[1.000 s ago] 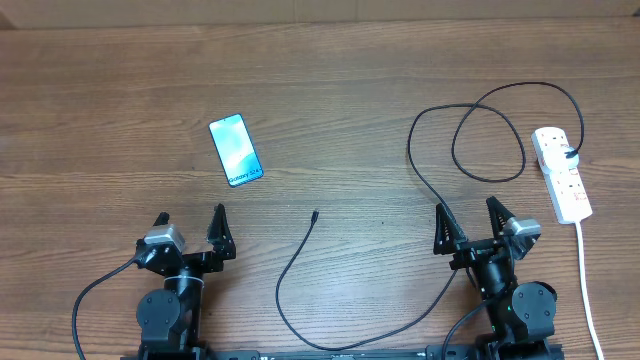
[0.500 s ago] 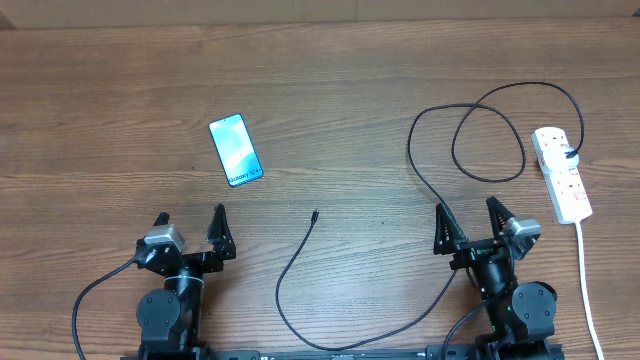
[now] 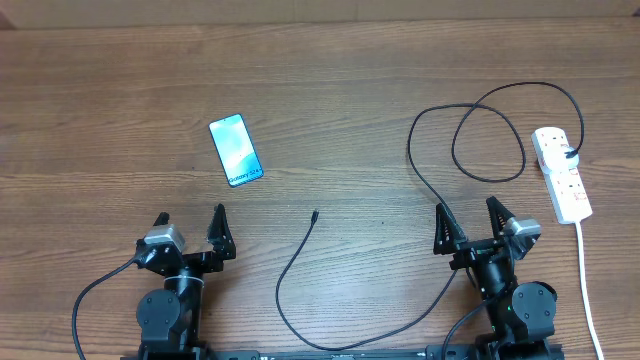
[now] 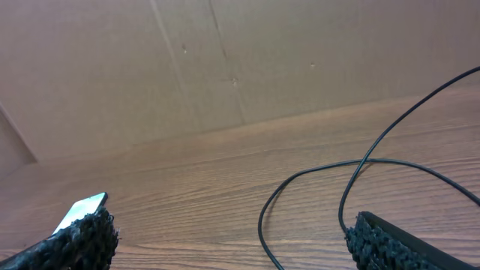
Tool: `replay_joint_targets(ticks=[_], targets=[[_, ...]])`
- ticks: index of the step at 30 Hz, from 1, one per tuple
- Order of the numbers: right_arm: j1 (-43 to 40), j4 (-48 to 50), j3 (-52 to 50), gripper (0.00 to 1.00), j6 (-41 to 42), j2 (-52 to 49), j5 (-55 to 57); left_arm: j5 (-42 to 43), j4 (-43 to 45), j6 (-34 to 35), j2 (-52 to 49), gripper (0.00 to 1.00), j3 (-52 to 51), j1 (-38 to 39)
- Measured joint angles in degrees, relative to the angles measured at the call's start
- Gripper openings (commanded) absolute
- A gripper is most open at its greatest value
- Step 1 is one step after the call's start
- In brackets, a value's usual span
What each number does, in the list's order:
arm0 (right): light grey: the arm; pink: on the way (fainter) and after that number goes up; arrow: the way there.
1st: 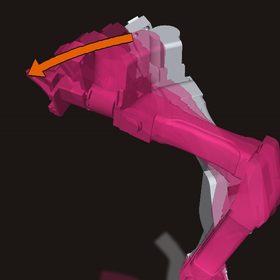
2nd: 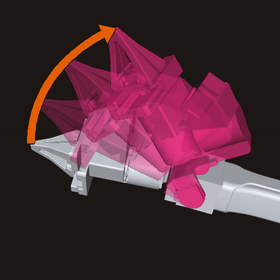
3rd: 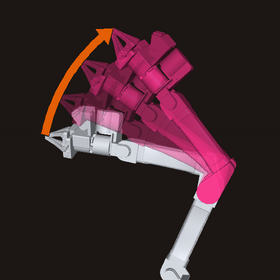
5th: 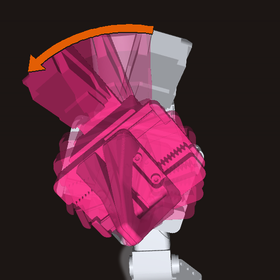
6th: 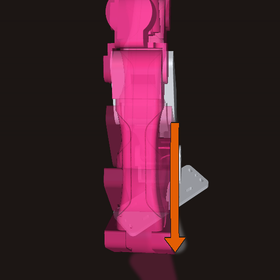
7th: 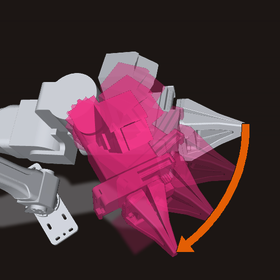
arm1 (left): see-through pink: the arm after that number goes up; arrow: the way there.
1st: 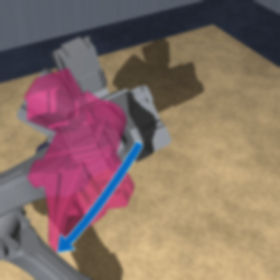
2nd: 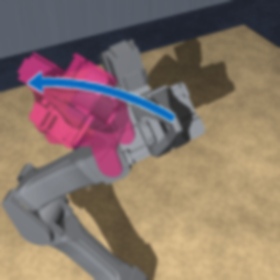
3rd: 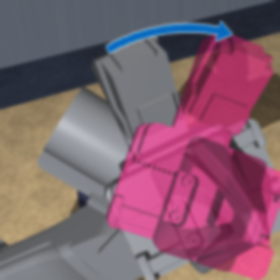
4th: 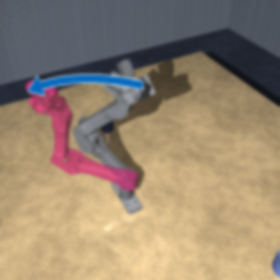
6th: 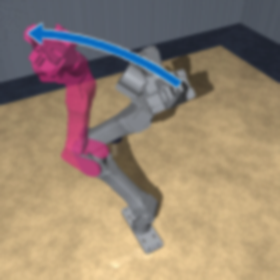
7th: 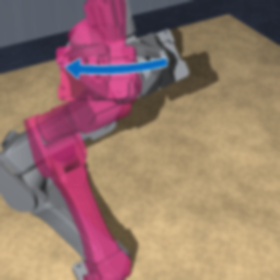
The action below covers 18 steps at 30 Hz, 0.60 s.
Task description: Plug charger to phone and switch on socket
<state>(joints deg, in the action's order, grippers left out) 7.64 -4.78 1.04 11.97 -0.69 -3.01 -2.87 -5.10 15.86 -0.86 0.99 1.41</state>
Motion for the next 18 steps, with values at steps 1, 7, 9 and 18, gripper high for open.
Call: replay_joint_targets(ticks=[1,7,9,18], targets=[[0.00,0.02,0.00,1.00,0.02,0.00,0.00,0.00,0.00,0.00,0.00,1.00,0.00,-0.02],[0.00,0.02,0.00,1.00,0.02,0.00,-0.02,0.00,0.00,0.00,0.00,0.99,0.00,-0.02],[0.00,0.02,0.00,1.00,0.02,0.00,0.00,0.00,0.02,0.00,0.00,1.00,0.00,-0.02],[0.00,0.04,0.00,1.00,0.02,0.00,-0.02,1.84,1.97,-0.20,0.00,1.00,0.07,-0.02]])
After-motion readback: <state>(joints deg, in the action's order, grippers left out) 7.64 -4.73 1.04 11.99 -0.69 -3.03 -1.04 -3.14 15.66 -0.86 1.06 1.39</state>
